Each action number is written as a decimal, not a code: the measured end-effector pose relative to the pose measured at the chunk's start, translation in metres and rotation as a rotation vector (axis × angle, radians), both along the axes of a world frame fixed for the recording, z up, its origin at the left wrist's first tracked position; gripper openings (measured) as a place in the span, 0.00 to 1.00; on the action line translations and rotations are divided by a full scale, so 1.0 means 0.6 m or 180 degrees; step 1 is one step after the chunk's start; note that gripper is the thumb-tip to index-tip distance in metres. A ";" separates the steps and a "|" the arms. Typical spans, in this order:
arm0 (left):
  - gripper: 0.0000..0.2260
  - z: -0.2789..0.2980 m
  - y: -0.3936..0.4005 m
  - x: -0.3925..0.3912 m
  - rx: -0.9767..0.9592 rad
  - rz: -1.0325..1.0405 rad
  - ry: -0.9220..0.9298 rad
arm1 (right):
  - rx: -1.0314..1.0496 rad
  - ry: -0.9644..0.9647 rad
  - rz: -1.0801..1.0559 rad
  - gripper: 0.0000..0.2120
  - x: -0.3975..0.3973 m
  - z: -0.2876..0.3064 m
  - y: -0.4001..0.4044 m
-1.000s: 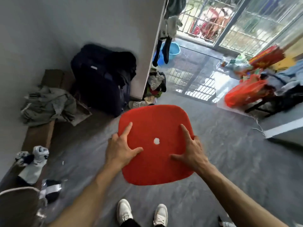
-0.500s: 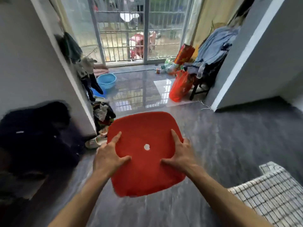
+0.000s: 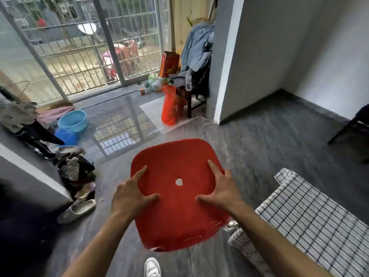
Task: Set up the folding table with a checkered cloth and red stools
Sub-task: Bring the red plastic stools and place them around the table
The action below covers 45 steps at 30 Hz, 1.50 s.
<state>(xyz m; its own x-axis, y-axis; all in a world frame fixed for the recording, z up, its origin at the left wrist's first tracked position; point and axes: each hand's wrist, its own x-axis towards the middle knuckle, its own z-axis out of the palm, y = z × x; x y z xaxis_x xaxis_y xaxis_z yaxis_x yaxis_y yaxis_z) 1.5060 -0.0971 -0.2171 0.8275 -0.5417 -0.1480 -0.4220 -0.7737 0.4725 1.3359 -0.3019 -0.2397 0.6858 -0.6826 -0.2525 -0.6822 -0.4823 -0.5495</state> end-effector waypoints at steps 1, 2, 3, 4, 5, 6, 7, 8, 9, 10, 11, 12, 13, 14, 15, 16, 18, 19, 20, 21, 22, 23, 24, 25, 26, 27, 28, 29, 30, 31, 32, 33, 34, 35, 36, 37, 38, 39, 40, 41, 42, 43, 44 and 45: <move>0.46 -0.004 -0.025 0.007 0.0019 -0.0092 -0.0013 | 0.0025 -0.0007 -0.0103 0.62 -0.001 -0.003 -0.016; 0.45 -0.007 -0.050 0.016 0.0016 -0.0182 -0.0002 | 0.0034 -0.0029 -0.0207 0.62 -0.001 -0.004 -0.032; 0.46 -0.012 -0.075 0.026 -0.0018 -0.0278 0.0016 | 0.0033 -0.0030 -0.0310 0.61 0.001 -0.003 -0.048; 0.46 -0.015 -0.101 0.038 -0.0033 -0.0371 0.0033 | 0.0002 -0.0017 -0.0402 0.61 0.004 0.001 -0.063; 0.46 -0.022 -0.127 0.053 -0.0066 -0.0466 0.0048 | -0.0052 0.0012 -0.0481 0.60 0.008 0.006 -0.078; 0.46 -0.026 -0.154 0.069 -0.0095 -0.0569 0.0081 | -0.0087 0.0038 -0.0549 0.60 0.013 0.011 -0.093; 0.46 -0.030 -0.180 0.085 -0.0120 -0.0690 0.0125 | -0.0084 0.0037 -0.0633 0.59 0.018 0.016 -0.106; 0.46 -0.035 -0.204 0.100 -0.0106 -0.0805 0.0177 | -0.0076 0.0018 -0.0750 0.59 0.023 0.020 -0.117; 0.46 -0.040 -0.231 0.116 -0.0128 -0.0928 0.0198 | -0.0107 -0.0003 -0.0893 0.59 0.028 0.023 -0.130; 0.46 -0.042 -0.250 0.124 -0.0144 -0.0995 0.0239 | -0.0143 0.0020 -0.0974 0.59 0.030 0.027 -0.137; 0.46 -0.044 -0.270 0.133 -0.0198 -0.1073 0.0285 | -0.0177 0.0078 -0.1052 0.59 0.032 0.031 -0.144; 0.45 -0.046 -0.296 0.144 -0.0240 -0.1194 0.0333 | -0.0213 0.0124 -0.1166 0.59 0.035 0.035 -0.155; 0.45 -0.047 -0.321 0.153 -0.0261 -0.1318 0.0348 | -0.0225 0.0142 -0.1276 0.59 0.037 0.034 -0.167; 0.45 -0.048 -0.348 0.161 -0.0272 -0.1434 0.0357 | -0.0232 0.0154 -0.1373 0.59 0.037 0.033 -0.179; 0.45 -0.050 -0.374 0.167 -0.0265 -0.1549 0.0353 | -0.0217 0.0181 -0.1470 0.59 0.035 0.033 -0.192; 0.45 -0.049 -0.400 0.169 -0.0241 -0.1649 0.0346 | -0.0204 0.0212 -0.1583 0.59 0.032 0.031 -0.205; 0.44 -0.049 -0.443 0.172 -0.0250 -0.1765 0.0340 | -0.0215 0.0182 -0.1770 0.60 0.028 0.027 -0.230; 0.44 -0.050 -0.465 0.174 -0.0242 -0.1813 0.0323 | -0.0215 0.0164 -0.1820 0.60 0.028 0.026 -0.245; 0.44 -0.053 -0.488 0.176 -0.0213 -0.1854 0.0316 | -0.0203 0.0166 -0.1868 0.60 0.027 0.023 -0.262; 0.44 -0.057 -0.511 0.179 -0.0186 -0.1886 0.0313 | -0.0186 0.0178 -0.1915 0.60 0.026 0.018 -0.281; 0.44 -0.061 -0.536 0.179 -0.0165 -0.1914 0.0312 | -0.0172 0.0179 -0.1956 0.60 0.025 0.010 -0.303; 0.44 -0.065 -0.560 0.179 -0.0138 -0.1942 0.0318 | -0.0153 0.0165 -0.1988 0.60 0.024 0.001 -0.325; 0.44 -0.069 -0.583 0.177 -0.0094 -0.1958 0.0311 | -0.0137 0.0152 -0.2001 0.60 0.023 -0.008 -0.347; 0.44 -0.074 -0.606 0.174 -0.0048 -0.1959 0.0296 | -0.0118 0.0149 -0.1993 0.60 0.023 -0.018 -0.369; 0.44 -0.079 -0.629 0.172 0.0004 -0.1946 0.0267 | -0.0084 0.0148 -0.1977 0.60 0.021 -0.028 -0.392; 0.45 -0.082 -0.652 0.170 0.0040 -0.1920 0.0250 | -0.0012 0.0117 -0.1968 0.60 0.020 -0.039 -0.415; 0.45 -0.085 -0.675 0.168 0.0052 -0.1902 0.0230 | 0.0074 0.0056 -0.1970 0.60 0.020 -0.049 -0.436; 0.45 -0.088 -0.701 0.166 0.0059 -0.1908 0.0212 | 0.0143 0.0008 -0.1973 0.60 0.020 -0.059 -0.458; 0.44 -0.091 -0.725 0.166 0.0067 -0.1922 0.0205 | 0.0186 -0.0013 -0.1980 0.59 0.020 -0.068 -0.478; 0.44 -0.095 -0.749 0.167 0.0068 -0.1935 0.0191 | 0.0200 -0.0030 -0.1994 0.59 0.021 -0.079 -0.499; 0.44 -0.100 -0.772 0.168 0.0071 -0.1954 0.0163 | 0.0201 -0.0043 -0.2018 0.59 0.021 -0.090 -0.518; 0.44 -0.105 -0.792 0.170 0.0090 -0.1978 0.0149 | 0.0214 -0.0052 -0.2053 0.59 0.022 -0.100 -0.534; 0.44 -0.112 -0.810 0.170 0.0112 -0.2006 0.0148 | 0.0223 -0.0059 -0.2098 0.59 0.023 -0.108 -0.547; 0.44 -0.122 -0.828 0.171 0.0119 -0.2031 0.0166 | 0.0224 -0.0066 -0.2141 0.59 0.023 -0.117 -0.559; 0.44 -0.134 -0.844 0.171 0.0133 -0.2050 0.0194 | 0.0219 -0.0068 -0.2178 0.59 0.023 -0.125 -0.571; 0.44 -0.147 -0.860 0.172 0.0151 -0.2061 0.0235 | 0.0212 -0.0054 -0.2222 0.59 0.023 -0.136 -0.583; 0.44 -0.163 -0.876 0.172 0.0158 -0.2067 0.0275 | 0.0179 -0.0033 -0.2253 0.59 0.023 -0.148 -0.596; 0.45 -0.181 -0.891 0.171 0.0167 -0.2072 0.0330 | 0.0150 -0.0005 -0.2278 0.60 0.023 -0.163 -0.610; 0.45 -0.201 -0.906 0.170 0.0171 -0.2089 0.0386 | 0.0134 0.0024 -0.2309 0.60 0.024 -0.180 -0.622; 0.45 -0.222 -0.921 0.170 0.0154 -0.2105 0.0447 | 0.0135 0.0062 -0.2337 0.60 0.025 -0.197 -0.635; 0.45 -0.245 -0.935 0.170 0.0151 -0.2117 0.0514 | 0.0169 0.0119 -0.2372 0.60 0.027 -0.215 -0.645; 0.45 -0.270 -0.949 0.171 0.0153 -0.2130 0.0573 | 0.0203 0.0179 -0.2428 0.59 0.030 -0.237 -0.655; 0.45 -0.297 -0.963 0.173 0.0155 -0.2143 0.0616 | 0.0218 0.0231 -0.2496 0.59 0.033 -0.260 -0.664; 0.45 -0.324 -0.976 0.175 0.0162 -0.2163 0.0657 | 0.0221 0.0281 -0.2565 0.59 0.036 -0.284 -0.671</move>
